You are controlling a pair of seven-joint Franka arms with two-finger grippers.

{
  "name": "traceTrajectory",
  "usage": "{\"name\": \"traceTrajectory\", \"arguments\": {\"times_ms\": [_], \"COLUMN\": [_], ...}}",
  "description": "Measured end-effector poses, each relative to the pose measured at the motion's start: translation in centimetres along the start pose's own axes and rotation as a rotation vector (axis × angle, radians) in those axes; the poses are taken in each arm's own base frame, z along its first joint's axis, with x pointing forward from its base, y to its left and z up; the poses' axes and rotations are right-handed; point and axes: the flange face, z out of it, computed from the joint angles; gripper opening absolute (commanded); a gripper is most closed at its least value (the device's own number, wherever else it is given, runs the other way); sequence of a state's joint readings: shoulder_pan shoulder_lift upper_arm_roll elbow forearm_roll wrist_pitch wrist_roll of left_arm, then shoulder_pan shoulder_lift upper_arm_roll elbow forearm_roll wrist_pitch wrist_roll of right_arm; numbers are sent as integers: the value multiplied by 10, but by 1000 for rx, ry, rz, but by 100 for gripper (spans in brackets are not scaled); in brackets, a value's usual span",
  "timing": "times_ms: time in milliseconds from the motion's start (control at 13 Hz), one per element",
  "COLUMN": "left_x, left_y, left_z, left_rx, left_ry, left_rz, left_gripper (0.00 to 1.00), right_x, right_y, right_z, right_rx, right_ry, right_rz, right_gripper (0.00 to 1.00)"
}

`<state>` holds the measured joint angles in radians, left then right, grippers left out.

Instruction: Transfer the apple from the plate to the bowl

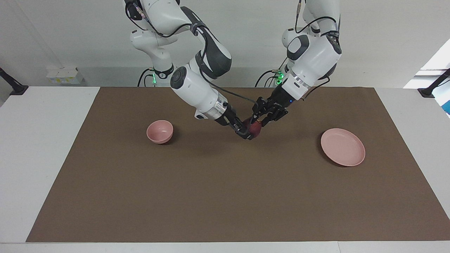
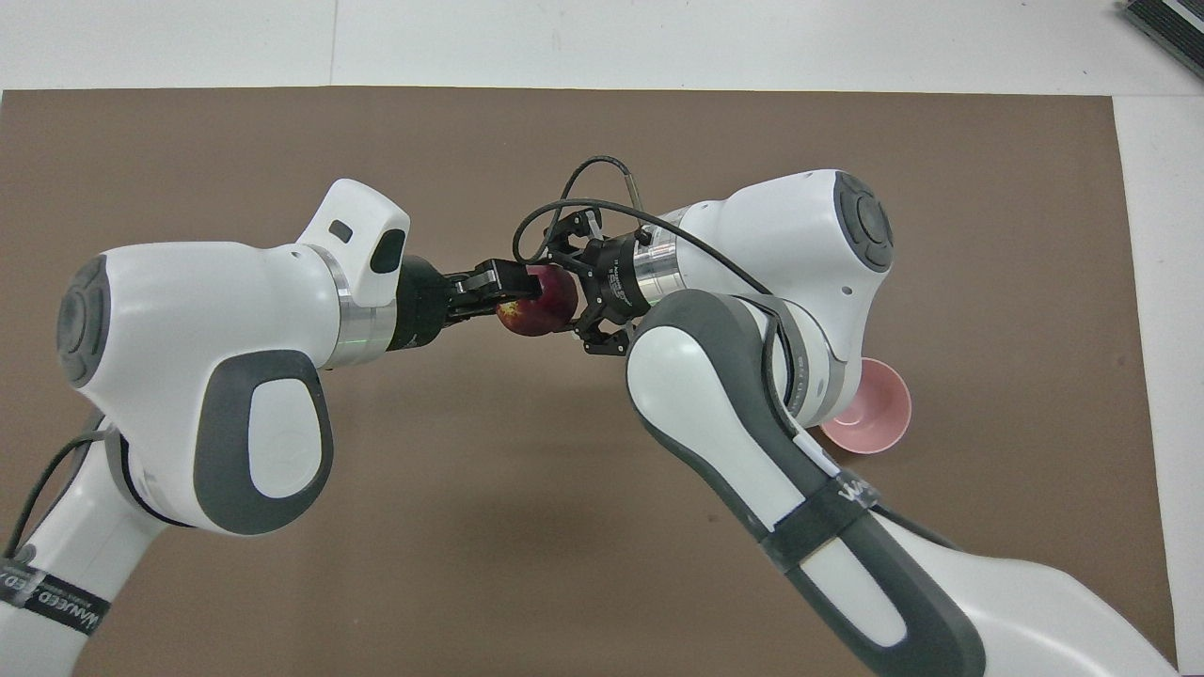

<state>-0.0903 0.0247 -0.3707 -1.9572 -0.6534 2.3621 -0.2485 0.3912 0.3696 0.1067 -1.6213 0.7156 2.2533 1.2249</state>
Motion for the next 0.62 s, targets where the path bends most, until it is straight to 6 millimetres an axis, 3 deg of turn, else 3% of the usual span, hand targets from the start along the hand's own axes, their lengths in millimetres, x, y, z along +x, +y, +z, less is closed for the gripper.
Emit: {"name": "traceTrajectory", "arguments": {"times_ms": [77,231,615], "left_x": [0,0,-1], "left_y": [0,0,1], "left_z": [0,0,0], "left_rx": [0,0,34], "left_ry": [0,0,7], "left_rz": [-1,-2,36], "left_gripper": [20,97,100], "right_x": [0,0,1], "right_y": [0,0,-1], "right_z": [0,0,0], "right_rx": [0,0,7], "right_ry": [0,0,3], "right_rz": [0,0,1], "right_gripper": [0,0,0]}}
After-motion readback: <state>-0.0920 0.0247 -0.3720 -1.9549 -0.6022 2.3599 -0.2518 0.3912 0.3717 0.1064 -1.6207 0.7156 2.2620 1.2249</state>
